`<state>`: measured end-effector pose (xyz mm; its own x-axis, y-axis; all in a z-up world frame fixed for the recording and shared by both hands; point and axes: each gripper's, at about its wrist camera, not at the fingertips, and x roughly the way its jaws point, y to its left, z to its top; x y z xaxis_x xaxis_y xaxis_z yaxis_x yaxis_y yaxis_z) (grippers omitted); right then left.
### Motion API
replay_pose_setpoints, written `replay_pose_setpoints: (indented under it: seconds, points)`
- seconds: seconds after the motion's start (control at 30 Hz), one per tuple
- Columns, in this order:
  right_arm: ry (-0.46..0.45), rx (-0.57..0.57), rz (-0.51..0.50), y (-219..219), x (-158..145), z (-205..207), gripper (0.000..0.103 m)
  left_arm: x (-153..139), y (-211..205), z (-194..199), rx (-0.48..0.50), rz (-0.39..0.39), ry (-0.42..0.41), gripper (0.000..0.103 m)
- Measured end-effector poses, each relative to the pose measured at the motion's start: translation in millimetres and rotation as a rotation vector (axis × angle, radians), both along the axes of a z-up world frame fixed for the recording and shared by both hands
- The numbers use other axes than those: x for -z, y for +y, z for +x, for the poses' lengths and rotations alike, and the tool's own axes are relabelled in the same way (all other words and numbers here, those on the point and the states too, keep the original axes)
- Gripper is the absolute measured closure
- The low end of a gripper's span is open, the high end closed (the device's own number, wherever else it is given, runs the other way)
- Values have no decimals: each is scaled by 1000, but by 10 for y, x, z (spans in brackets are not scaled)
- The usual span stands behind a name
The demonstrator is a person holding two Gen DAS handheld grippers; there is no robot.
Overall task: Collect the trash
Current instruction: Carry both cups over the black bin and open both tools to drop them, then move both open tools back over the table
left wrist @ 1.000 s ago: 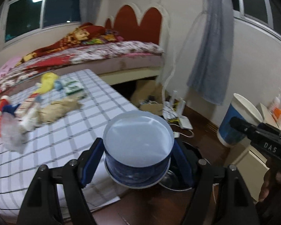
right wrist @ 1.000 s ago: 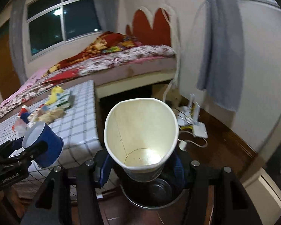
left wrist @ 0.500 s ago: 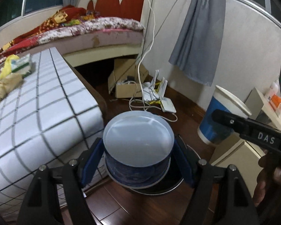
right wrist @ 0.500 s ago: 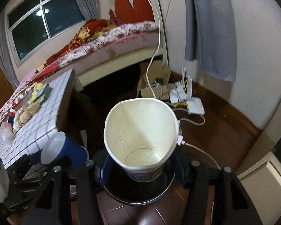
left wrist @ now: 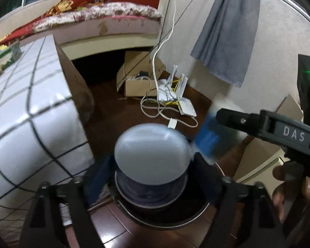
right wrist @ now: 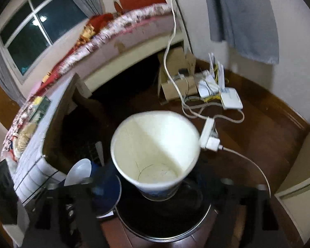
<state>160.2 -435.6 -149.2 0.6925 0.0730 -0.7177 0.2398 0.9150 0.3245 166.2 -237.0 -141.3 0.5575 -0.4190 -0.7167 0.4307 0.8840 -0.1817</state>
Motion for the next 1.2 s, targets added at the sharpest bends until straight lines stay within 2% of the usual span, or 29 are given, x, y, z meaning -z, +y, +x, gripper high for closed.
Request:
replay_pose_setpoints:
  seconds: [0.07, 0.33, 0.6, 0.9, 1.2]
  points:
    - [9, 29, 28, -88, 33, -4, 15, 1, -4, -7, -13, 12, -5, 5]
    - [2, 90, 41, -225, 1, -257, 15, 41, 63, -81, -39, 60, 10, 5]
    - [-19, 105, 25, -160, -133, -478, 15, -127, 213, -211, -77, 108, -61, 1]
    - [-2, 92, -78, 132, -236, -572, 15, -268, 373, -275, -105, 126, -100, 1]
    - [1, 22, -149, 500, -298, -620, 15, -359, 674, -354, -154, 118, -120, 1]
